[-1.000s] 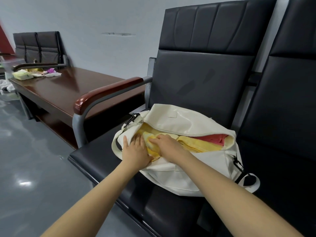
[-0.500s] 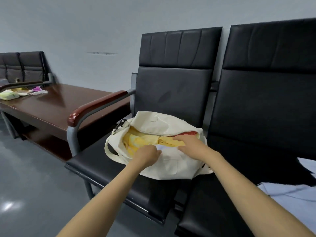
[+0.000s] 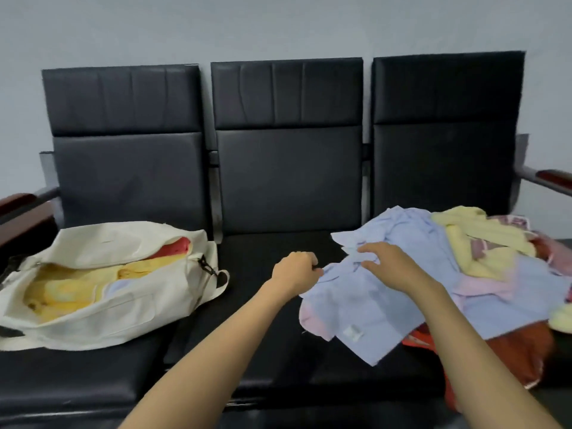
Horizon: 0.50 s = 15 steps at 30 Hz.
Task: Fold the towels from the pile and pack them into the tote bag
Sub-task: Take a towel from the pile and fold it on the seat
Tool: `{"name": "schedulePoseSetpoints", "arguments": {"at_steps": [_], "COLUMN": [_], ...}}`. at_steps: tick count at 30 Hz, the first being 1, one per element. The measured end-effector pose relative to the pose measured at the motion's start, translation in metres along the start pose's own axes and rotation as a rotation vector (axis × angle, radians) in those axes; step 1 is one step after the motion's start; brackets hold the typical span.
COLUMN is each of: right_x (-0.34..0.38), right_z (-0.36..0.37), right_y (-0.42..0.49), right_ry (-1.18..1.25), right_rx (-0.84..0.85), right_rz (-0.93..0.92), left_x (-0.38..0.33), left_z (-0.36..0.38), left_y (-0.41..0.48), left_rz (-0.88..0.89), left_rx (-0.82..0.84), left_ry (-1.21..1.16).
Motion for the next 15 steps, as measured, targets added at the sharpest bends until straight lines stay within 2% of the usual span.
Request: {"name": "schedulePoseSetpoints", "arguments": {"at_steps": [4, 8, 10, 15], "right_x": [-0.066, -0.100, -0.103, -0.098], "right_z": [-0.007, 0.012, 0.019, 0.022], "right_y": [-0.005, -0.006, -0.004, 0.003], "right_ry": [-0.067, -0.141, -0.168, -0.247], "right_rx": [-0.043, 0.044, 0.051, -0.068], "right_rz": [0.127, 0.183, 0.183, 0.178], "left_x": [-0.052, -0.062, -0.057, -0.038], "left_z": [0.050, 0.094, 0.107, 0.114], "left_y": [0.018, 0.028, 0.031, 0.037], "left_rz": [0.107, 0.103, 0.079, 0.038], "left_rx": [0.060, 0.102, 0.073, -0.056], "left_ry": [-0.010, -0.003, -0.017, -0.134]}}
Point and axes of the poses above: each hand's wrist, its own y-axis towards the middle knuckle, its own z-axis out of the palm, x = y × z, the point moved 6 cm from there along y, towards the middle knuckle, and after that the axes turned 10 degrees about -x, right-handed, at the moved point
